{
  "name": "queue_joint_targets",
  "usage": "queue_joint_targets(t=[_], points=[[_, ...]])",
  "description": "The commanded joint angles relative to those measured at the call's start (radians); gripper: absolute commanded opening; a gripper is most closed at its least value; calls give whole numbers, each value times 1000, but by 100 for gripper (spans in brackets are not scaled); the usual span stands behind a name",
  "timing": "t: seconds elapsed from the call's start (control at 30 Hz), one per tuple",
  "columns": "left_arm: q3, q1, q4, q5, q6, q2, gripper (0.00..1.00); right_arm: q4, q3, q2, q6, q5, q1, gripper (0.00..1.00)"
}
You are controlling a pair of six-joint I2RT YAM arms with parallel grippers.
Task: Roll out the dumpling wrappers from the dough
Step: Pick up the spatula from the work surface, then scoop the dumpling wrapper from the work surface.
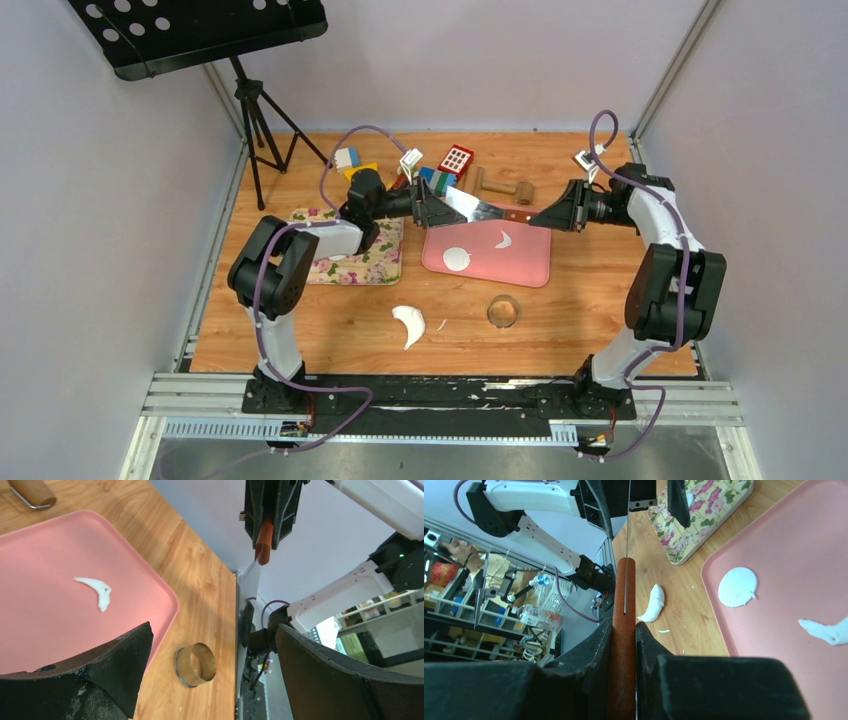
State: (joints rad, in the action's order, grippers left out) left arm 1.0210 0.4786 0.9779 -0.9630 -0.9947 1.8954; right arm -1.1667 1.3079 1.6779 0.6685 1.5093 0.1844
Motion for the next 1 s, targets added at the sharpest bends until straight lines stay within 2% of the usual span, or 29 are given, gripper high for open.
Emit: queue_joint_targets(t=[0.0,0.13,0.27,0.37,0.47,0.67,0.83,0.97], points=[[20,-36,-138,18,139,-88,100,154,-6,-24,-179,117,57,0],[62,-83,-445,41,375,-166,100,94,16,37,-259,-30,94,0],[105,-97,-805,141,690,-266,100,49,45,77,-340,-316,107,0],[115,-98,-933,196,799,-319,100,41,41,84,-380,-426,117,0],[150,-101,-1084,236,920,-346,100,-1,67,107,-384,-456,121,0],[185,-139,-1256,241,1037,-380,100,-59,106,141,-329,-515,122,0],[177,-181,-1310,236,1080,-413,100,-96,129,221,-301,-541,121,0],[149,-187,-1292,237,1076,-437,100,-108,158,297,-291,-539,117,0]])
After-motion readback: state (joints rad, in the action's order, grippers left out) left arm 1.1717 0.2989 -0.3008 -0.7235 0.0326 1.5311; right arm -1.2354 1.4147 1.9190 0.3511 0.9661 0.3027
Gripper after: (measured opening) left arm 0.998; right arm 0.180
